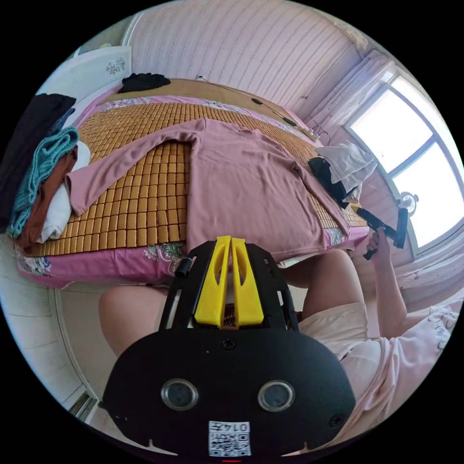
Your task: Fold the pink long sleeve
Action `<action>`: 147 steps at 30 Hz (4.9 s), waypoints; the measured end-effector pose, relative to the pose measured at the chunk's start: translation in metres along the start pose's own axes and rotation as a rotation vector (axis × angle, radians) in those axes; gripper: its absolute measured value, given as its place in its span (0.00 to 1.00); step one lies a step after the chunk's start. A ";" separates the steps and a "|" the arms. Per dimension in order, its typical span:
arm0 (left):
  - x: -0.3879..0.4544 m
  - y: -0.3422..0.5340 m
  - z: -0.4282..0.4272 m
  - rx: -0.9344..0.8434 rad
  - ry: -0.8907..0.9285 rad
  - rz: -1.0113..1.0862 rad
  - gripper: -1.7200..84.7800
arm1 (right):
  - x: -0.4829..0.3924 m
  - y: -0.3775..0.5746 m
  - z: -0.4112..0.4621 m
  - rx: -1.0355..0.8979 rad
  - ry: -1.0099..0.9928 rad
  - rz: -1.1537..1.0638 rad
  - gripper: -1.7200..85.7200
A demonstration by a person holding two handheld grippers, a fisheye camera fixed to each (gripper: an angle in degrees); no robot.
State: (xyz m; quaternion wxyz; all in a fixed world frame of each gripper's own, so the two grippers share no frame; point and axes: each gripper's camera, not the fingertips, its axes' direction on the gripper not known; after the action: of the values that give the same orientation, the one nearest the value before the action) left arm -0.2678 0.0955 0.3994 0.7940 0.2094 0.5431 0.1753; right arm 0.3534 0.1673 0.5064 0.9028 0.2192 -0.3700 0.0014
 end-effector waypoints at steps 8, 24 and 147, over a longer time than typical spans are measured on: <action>-0.117 0.030 -0.088 0.145 -0.103 -0.126 0.01 | -0.158 -0.023 0.121 -0.193 -0.056 -0.290 0.04; -0.282 0.013 -0.177 0.431 -0.374 -0.438 0.11 | -0.474 -0.128 0.380 -0.444 -0.198 -0.843 0.14; 0.455 -0.384 0.358 -0.103 0.014 0.939 0.09 | 0.352 0.120 -0.136 0.402 0.621 0.978 0.18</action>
State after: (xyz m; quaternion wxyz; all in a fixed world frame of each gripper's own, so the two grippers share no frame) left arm 0.2453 -0.0520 -0.0449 0.6344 0.3916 0.3857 0.5436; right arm 0.6803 0.2740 0.7032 0.8043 0.1794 -0.1396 0.5490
